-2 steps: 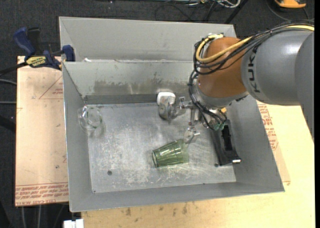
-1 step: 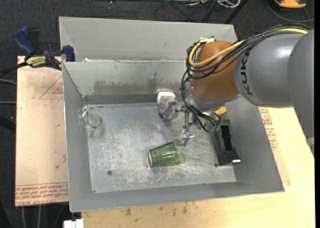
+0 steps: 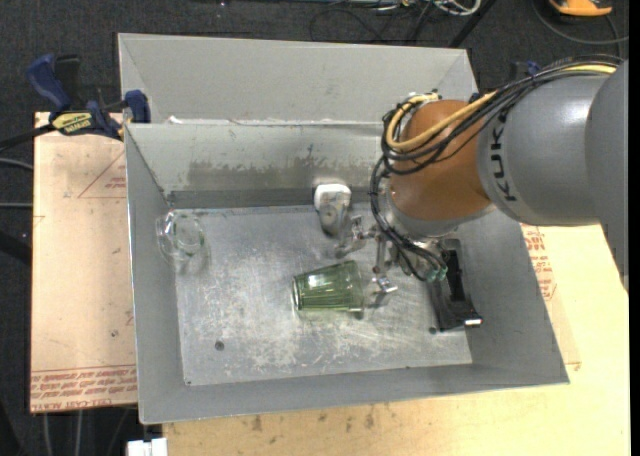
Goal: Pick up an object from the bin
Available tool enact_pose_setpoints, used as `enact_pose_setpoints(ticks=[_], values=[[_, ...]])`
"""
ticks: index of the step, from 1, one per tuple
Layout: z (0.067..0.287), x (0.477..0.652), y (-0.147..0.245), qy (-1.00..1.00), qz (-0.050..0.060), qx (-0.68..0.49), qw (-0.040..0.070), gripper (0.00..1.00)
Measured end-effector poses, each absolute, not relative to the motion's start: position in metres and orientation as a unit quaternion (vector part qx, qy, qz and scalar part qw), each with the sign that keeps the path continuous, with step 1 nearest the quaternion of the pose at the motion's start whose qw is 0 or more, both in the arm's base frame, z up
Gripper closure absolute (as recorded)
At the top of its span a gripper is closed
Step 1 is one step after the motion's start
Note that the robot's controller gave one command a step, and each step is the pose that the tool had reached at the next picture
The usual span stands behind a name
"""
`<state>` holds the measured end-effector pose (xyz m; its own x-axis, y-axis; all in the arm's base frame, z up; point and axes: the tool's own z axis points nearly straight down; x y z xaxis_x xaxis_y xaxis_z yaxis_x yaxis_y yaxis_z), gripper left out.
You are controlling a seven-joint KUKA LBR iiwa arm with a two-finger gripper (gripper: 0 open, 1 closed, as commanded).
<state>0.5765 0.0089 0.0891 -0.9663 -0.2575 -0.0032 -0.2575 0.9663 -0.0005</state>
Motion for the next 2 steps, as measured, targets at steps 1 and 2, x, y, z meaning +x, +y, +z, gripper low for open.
enact_pose_setpoints(ticks=[1,2], values=[[0.077,0.5795,0.037,0.959,-0.001,-0.285,-0.004,1.0],[0.077,0.5795,0.037,0.959,-0.001,-0.285,-0.004,1.0]])
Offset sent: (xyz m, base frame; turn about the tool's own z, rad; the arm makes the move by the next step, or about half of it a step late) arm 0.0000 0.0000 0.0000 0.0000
